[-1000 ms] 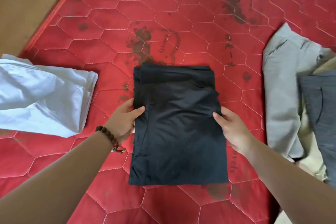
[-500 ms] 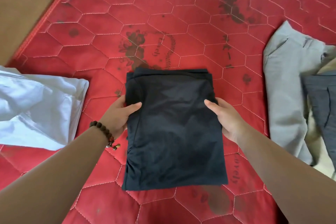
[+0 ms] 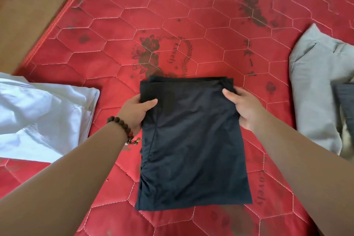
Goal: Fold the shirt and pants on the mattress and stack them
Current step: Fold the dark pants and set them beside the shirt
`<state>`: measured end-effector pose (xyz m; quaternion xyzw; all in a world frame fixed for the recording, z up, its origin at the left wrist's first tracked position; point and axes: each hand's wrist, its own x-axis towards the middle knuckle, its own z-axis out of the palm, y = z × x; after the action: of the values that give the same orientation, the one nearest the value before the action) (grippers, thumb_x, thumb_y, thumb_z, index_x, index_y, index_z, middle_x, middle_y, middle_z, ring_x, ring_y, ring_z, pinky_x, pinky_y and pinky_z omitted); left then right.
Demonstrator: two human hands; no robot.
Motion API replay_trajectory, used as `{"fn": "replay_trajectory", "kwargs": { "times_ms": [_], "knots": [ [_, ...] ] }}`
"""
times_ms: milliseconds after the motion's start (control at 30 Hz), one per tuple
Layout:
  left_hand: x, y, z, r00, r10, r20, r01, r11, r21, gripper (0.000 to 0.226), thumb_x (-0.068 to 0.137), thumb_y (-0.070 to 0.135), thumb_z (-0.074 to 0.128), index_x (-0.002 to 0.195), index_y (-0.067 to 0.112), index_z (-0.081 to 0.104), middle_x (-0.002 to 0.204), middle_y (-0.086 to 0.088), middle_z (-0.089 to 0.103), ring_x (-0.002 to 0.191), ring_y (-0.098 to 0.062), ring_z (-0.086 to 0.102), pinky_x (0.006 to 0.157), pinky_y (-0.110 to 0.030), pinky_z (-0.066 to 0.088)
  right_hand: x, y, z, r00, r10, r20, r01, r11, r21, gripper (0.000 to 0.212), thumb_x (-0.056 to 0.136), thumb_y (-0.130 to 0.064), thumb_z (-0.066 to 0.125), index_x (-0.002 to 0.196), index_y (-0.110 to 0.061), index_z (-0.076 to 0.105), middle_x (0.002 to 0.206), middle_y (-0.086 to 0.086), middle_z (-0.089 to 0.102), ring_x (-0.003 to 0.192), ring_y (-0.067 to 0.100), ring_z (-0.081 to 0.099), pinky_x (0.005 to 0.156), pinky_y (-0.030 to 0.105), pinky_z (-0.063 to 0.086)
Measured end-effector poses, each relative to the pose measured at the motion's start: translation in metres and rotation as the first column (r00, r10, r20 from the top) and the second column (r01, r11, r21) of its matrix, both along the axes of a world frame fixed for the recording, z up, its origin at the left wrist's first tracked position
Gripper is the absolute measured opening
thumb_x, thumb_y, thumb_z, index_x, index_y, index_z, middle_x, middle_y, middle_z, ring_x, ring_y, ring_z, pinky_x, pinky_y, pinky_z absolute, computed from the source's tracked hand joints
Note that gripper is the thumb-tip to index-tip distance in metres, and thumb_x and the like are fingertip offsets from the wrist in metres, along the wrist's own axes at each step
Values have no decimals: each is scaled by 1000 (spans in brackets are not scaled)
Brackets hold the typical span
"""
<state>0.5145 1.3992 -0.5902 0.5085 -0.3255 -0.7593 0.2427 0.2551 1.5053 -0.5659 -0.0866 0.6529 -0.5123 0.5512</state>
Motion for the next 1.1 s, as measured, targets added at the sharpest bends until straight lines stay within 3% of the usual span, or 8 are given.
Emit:
{"fn": "replay_trajectory", "kwargs": {
  "times_ms": [100, 300, 433, 567, 667, 733, 867, 1100],
  "knots": [
    [3, 0, -1, 997, 12, -82, -14, 1000, -28, 29, 93, -5, 49, 114, 9, 63, 107, -11, 71, 95, -22, 69, 77, -32, 57, -6, -5, 2, 999, -48, 16, 50, 976, -213, 35, 96, -1, 48, 125, -13, 61, 120, 7, 67, 105, 18, 66, 81, 27, 55],
    [1, -3, -3, 993, 113, 21, -111, 991, -71, 23, 92, -2, 54, 110, 10, 63, 102, -9, 71, 89, -19, 69, 74, -29, 58, -10, 3, -11, 943, -271, -191, 290, 953, 82, 36, 94, -4, 53, 128, -16, 50, 105, 6, 63, 78, 17, 60, 60, 26, 49],
    [-3, -14, 0, 993, 91, 77, -87, 995, -53, 15, 88, 6, 64, 103, 6, 67, 102, -13, 71, 90, -21, 70, 73, -29, 57, 1, 5, -15, 965, -177, -193, 199, 975, 102, 23, 89, -21, 67, 109, -14, 58, 93, 6, 67, 72, 17, 62, 56, 27, 51],
    [-13, -36, 2, 924, -70, 375, 130, 982, -138, 20, 79, 20, 77, 94, 8, 72, 98, -14, 73, 93, -28, 70, 85, -38, 56, 3, -20, -11, 951, -166, -260, 193, 978, 84, 37, 81, -26, 76, 111, -16, 59, 115, 9, 66, 104, 26, 65, 91, 45, 54],
    [-21, -48, 8, 783, -121, 611, 328, 914, -240, 21, 76, 30, 79, 90, 16, 75, 85, -1, 73, 82, -17, 68, 75, -28, 55, 1, -33, -6, 940, -128, -315, 141, 990, 17, 33, 83, -6, 70, 114, -15, 63, 116, 7, 66, 107, 25, 65, 95, 45, 52],
    [-21, -51, 12, 804, -112, 584, 346, 887, -307, 8, 78, 25, 77, 85, 23, 74, 80, 6, 70, 78, -11, 65, 72, -22, 52, -2, -32, -1, 948, -167, -271, 144, 984, -104, 36, 84, 6, 63, 112, -17, 66, 119, 6, 66, 112, 24, 63, 98, 41, 51],
    [-12, -42, 13, 907, -176, 382, 339, 843, -418, 20, 82, 5, 71, 88, 25, 69, 89, 4, 69, 87, -13, 63, 88, -32, 52, -8, -19, -1, 973, -188, -136, 162, 970, -181, 46, 85, 16, 51, 114, -17, 65, 118, 5, 66, 106, 20, 64, 89, 31, 54],
    [-47, -57, 12, 666, -148, 731, 619, 656, -432, 9, 86, 34, 66, 83, 26, 66, 71, 15, 60, 65, -4, 55, 64, -20, 41, -16, -27, -12, 980, -158, -119, 161, 987, 19, 38, 87, -11, 68, 123, -15, 56, 112, 6, 68, 86, 14, 71, 65, 27, 57]
  ]
}}
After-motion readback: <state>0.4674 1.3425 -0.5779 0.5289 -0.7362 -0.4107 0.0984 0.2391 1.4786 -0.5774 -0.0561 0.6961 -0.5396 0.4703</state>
